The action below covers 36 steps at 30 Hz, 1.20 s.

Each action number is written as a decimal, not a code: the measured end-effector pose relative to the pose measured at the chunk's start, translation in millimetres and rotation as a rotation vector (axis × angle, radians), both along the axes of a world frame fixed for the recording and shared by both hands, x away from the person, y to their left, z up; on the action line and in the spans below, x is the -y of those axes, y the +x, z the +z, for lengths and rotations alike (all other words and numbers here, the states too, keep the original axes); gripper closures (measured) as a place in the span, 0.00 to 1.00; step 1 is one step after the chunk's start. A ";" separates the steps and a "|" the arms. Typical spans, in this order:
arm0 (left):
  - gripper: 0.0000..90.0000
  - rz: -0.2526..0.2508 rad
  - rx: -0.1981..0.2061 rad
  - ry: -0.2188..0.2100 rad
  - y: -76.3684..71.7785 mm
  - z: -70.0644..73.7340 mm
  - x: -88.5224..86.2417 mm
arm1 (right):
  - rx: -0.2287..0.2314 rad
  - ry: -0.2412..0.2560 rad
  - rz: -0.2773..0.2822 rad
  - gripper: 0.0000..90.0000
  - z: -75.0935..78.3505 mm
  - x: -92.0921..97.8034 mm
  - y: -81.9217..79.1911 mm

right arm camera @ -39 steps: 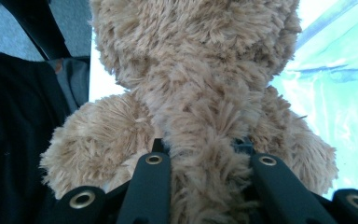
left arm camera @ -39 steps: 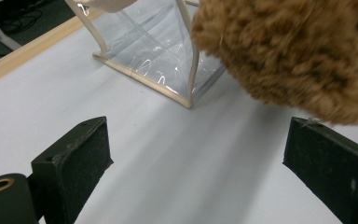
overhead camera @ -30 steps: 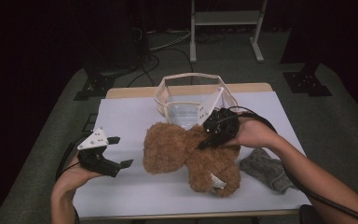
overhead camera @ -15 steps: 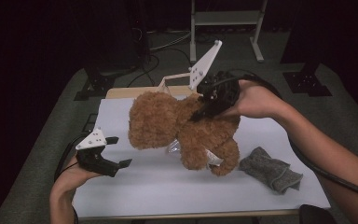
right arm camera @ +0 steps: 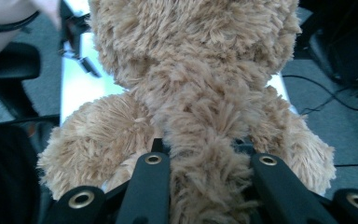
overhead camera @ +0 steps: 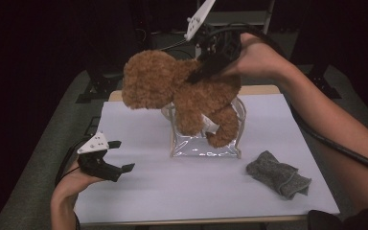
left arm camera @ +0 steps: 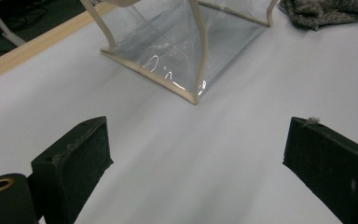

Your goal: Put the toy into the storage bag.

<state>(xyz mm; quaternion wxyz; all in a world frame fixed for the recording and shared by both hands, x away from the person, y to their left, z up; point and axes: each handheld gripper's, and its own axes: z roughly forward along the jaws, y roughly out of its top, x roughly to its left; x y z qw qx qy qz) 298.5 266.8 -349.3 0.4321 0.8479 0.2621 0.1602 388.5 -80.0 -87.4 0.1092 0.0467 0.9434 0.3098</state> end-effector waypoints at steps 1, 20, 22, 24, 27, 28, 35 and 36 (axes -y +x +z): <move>0.07 0.000 -0.001 -0.001 0.2 -0.3 -0.3 | 0.004 0.005 -0.009 0.84 2.4 -0.7 5.1; 0.07 0.007 -0.027 -0.019 4.9 -8.0 -6.6 | -0.043 0.006 -0.123 0.84 -8.9 -16.3 95.5; 0.07 0.005 -0.026 -0.018 5.1 -8.1 -5.7 | -0.041 -0.013 -0.135 0.84 -10.5 -20.2 106.7; 0.07 0.004 -0.024 -0.019 5.0 -7.7 -5.6 | -0.036 -0.022 -0.136 0.84 -11.2 -21.5 110.4; 0.07 0.000 -0.022 -0.020 4.2 -7.0 -6.3 | -0.036 -0.035 -0.158 0.84 -13.0 -22.6 120.0; 0.07 0.001 -0.020 -0.023 4.3 -7.4 -6.7 | -0.035 -0.035 -0.161 0.84 -13.3 -22.5 123.4; 0.07 0.007 -0.024 -0.022 4.5 -8.1 -9.3 | -0.034 -0.050 -0.201 0.84 -17.1 -18.2 140.4; 0.07 0.003 -0.024 -0.021 4.1 -8.5 -8.8 | -0.045 -0.047 -0.217 0.84 -18.6 -15.2 145.2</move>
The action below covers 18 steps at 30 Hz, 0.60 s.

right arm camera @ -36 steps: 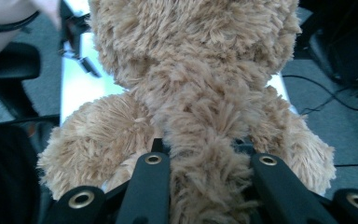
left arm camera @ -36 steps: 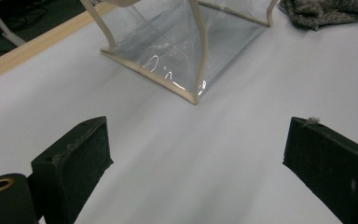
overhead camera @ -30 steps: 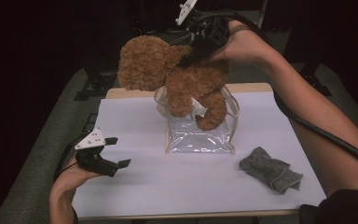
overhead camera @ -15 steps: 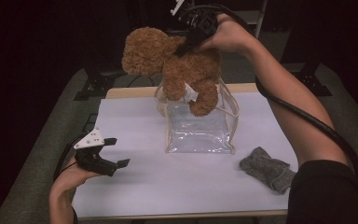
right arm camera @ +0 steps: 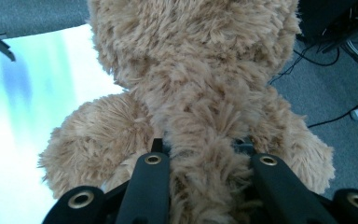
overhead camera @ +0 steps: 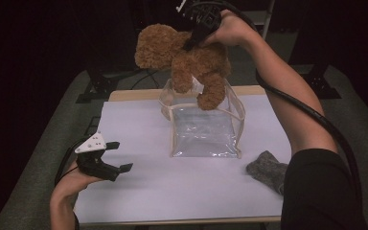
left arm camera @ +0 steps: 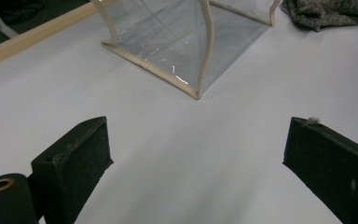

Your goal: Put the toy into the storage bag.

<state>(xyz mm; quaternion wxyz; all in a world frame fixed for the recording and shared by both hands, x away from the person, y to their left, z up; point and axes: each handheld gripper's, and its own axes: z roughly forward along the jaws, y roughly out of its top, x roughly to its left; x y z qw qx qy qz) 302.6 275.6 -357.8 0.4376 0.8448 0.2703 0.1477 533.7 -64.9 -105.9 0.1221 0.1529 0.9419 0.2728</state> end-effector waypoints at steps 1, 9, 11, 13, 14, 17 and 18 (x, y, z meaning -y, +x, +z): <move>0.07 0.000 0.000 0.000 0.0 0.0 0.0 | 0.000 0.000 0.000 0.84 0.0 0.0 0.0; 0.07 0.002 -0.003 -0.003 0.2 -0.3 0.0 | 0.018 -0.003 -0.036 0.84 7.5 11.9 13.2; 0.07 0.000 -0.005 -0.002 0.4 -0.8 -0.2 | 0.026 -0.006 -0.046 0.84 5.9 14.2 17.3; 0.07 -0.003 -0.010 0.001 0.8 -1.6 0.2 | 0.024 -0.012 -0.056 0.83 1.5 14.6 20.4; 0.07 -0.004 -0.011 0.003 1.1 -1.9 0.6 | 0.021 -0.033 -0.055 0.83 -5.0 11.1 20.7; 0.07 -0.008 -0.012 0.004 1.5 -2.1 2.1 | 0.009 -0.052 -0.038 0.83 -13.0 3.8 18.3; 0.07 -0.010 -0.011 0.005 1.3 -1.6 2.3 | 0.009 -0.052 -0.038 0.83 -13.0 3.8 18.3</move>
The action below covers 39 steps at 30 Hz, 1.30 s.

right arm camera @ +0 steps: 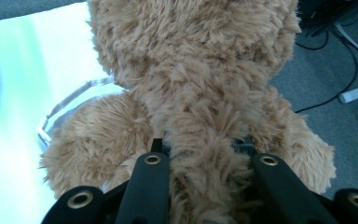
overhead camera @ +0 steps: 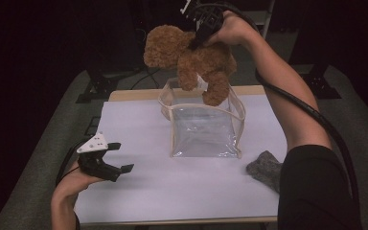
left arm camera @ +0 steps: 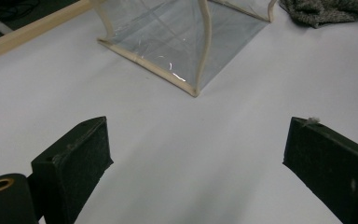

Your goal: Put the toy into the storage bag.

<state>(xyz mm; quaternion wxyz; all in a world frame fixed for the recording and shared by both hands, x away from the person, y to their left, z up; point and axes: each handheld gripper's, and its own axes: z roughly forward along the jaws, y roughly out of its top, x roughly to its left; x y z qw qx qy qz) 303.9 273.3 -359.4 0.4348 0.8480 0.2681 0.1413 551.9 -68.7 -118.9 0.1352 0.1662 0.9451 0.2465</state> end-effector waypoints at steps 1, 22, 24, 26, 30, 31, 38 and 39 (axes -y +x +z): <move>0.07 -0.001 0.003 0.000 -0.1 0.5 0.2 | -0.004 0.000 0.000 0.83 -1.4 -2.5 -1.7; 0.07 -0.009 0.013 0.007 -4.6 4.6 3.6 | -0.041 0.054 0.139 0.83 -10.3 -28.0 -78.7; 0.07 -0.010 0.014 0.005 -5.2 5.1 4.2 | -0.053 0.059 0.126 0.83 -15.8 -23.9 -74.6; 0.07 -0.008 0.015 0.005 -4.8 4.9 4.1 | -0.064 0.058 0.111 0.83 -22.4 -18.7 -68.3; 0.07 -0.007 0.006 0.013 -3.3 2.7 4.1 | -0.079 0.052 0.058 0.83 -33.7 -5.0 -52.0; 0.07 -0.007 0.004 0.013 -2.9 2.4 4.1 | -0.081 0.056 0.046 0.83 -36.2 -0.9 -48.1; 0.07 -0.006 0.005 0.018 -3.0 2.4 3.3 | -0.060 0.070 -0.039 0.83 -42.0 24.5 -29.9; 0.07 -0.004 0.005 0.020 -2.9 2.7 2.3 | -0.059 0.069 -0.048 0.83 -41.9 27.3 -28.8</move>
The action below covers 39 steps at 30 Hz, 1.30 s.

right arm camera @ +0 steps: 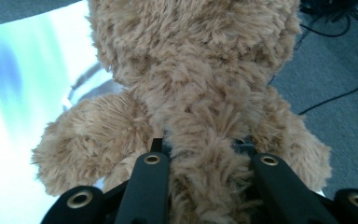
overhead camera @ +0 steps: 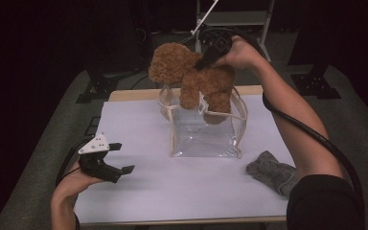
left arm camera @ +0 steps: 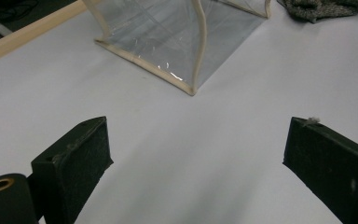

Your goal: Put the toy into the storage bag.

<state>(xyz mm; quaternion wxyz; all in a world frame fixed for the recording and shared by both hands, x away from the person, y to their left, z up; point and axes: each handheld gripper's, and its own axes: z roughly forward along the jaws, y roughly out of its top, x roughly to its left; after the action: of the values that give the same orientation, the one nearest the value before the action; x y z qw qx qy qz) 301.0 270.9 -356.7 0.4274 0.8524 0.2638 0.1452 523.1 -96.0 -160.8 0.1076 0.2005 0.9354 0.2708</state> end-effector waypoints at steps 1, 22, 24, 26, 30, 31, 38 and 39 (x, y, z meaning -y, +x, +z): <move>0.07 0.002 0.000 -0.001 0.2 0.0 -0.7 | 0.000 0.004 -0.009 0.83 0.0 2.3 1.0; 0.07 -0.013 -0.013 0.005 0.9 -2.9 4.5 | -0.034 -0.062 -0.042 0.83 -41.4 1.9 -0.7; 0.07 -0.013 -0.012 0.004 1.0 -2.9 4.8 | -0.051 -0.078 -0.026 0.83 -50.4 0.0 -5.3; 0.07 -0.014 -0.012 0.007 0.9 -3.0 5.6 | -0.064 -0.090 -0.007 0.83 -59.3 -0.6 -9.9; 0.07 -0.018 -0.012 0.013 1.0 -3.1 6.7 | -0.091 -0.091 0.001 0.83 -72.4 2.9 -17.8; 0.07 -0.018 -0.013 0.014 0.9 -3.0 6.9 | -0.101 -0.098 0.002 0.83 -74.8 4.4 -19.5; 0.07 -0.022 -0.015 0.016 0.1 -2.5 8.0 | -0.156 -0.104 0.010 0.83 -96.6 12.2 -24.7; 0.07 -0.022 -0.016 0.018 0.1 -2.5 8.0 | -0.179 -0.113 0.016 0.83 -104.7 10.5 -25.2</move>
<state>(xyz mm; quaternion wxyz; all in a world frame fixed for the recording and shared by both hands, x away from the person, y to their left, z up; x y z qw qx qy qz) 301.1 262.9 -359.2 0.4191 0.8603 0.2565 0.1358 498.0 -106.5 -265.4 0.0327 0.2099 0.9566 0.1994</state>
